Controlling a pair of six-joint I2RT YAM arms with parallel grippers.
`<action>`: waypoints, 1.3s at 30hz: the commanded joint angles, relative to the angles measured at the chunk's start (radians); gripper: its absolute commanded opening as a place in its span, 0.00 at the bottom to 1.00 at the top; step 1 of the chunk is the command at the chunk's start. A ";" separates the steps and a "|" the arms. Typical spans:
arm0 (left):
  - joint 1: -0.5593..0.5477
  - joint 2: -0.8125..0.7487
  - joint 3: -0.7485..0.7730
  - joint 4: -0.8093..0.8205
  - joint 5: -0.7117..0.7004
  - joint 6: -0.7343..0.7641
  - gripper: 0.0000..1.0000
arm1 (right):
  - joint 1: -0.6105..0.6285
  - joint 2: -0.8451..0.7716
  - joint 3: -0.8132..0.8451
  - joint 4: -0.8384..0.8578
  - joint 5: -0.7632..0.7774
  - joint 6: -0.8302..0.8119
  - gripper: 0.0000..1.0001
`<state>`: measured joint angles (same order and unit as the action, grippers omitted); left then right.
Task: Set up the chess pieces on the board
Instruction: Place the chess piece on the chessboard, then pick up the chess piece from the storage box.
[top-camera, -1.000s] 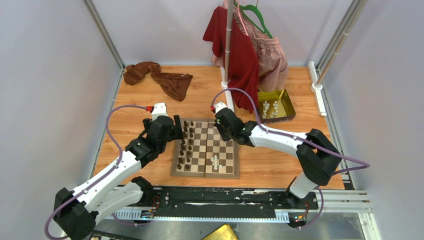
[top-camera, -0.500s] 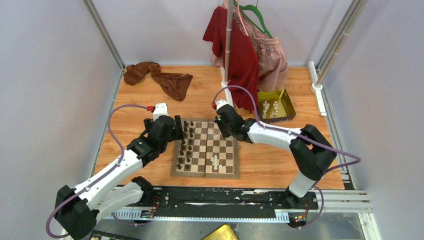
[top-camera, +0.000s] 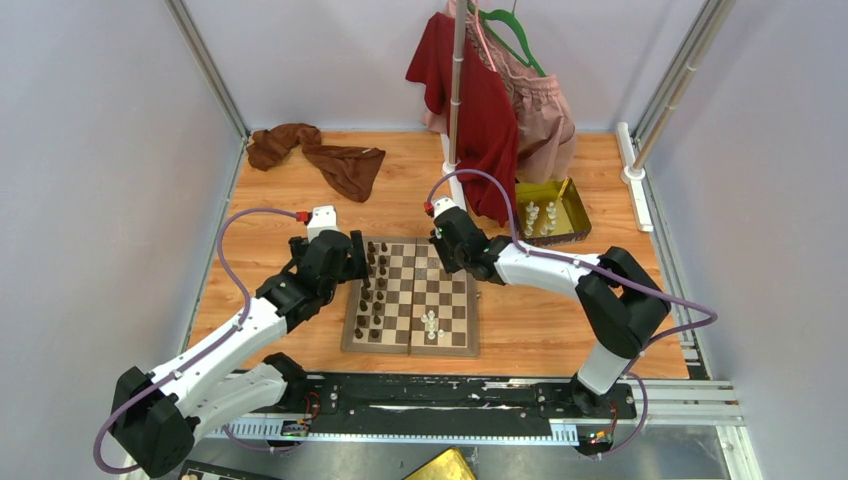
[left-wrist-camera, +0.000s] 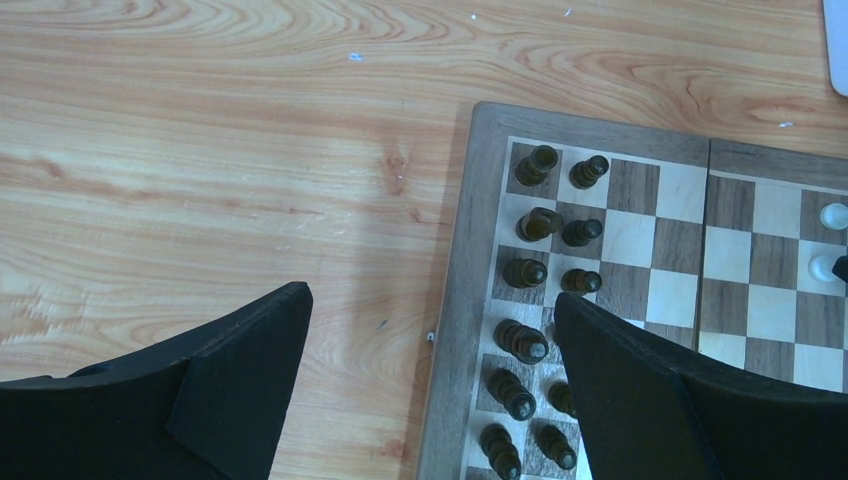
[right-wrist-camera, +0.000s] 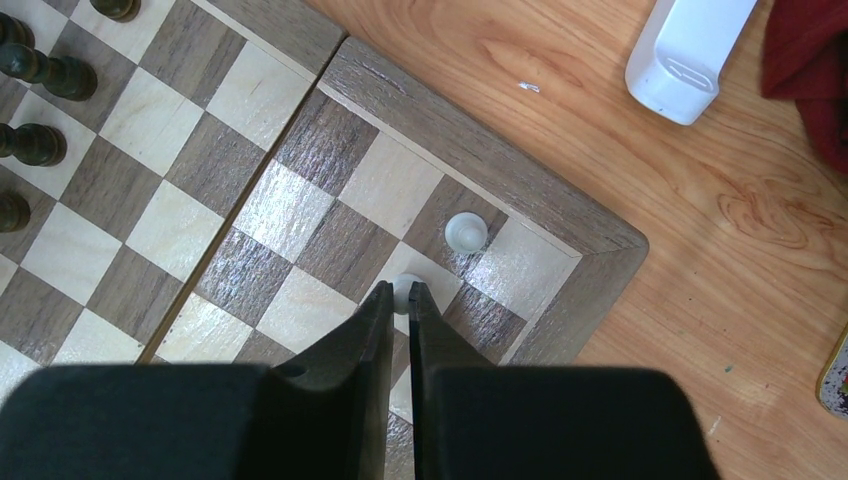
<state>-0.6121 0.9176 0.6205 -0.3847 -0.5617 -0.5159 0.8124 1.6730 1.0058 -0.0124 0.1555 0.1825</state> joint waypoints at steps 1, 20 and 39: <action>-0.008 0.005 0.005 0.032 -0.021 -0.005 1.00 | -0.013 0.010 0.012 0.003 -0.007 -0.005 0.16; -0.009 -0.018 0.007 0.017 -0.016 -0.013 1.00 | 0.055 -0.182 -0.037 -0.075 0.028 -0.002 0.32; -0.009 -0.033 -0.005 0.018 -0.011 -0.017 1.00 | 0.367 -0.395 -0.273 -0.175 0.076 0.073 0.44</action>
<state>-0.6121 0.9047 0.6205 -0.3759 -0.5610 -0.5167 1.1446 1.2892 0.7528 -0.1619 0.2001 0.2218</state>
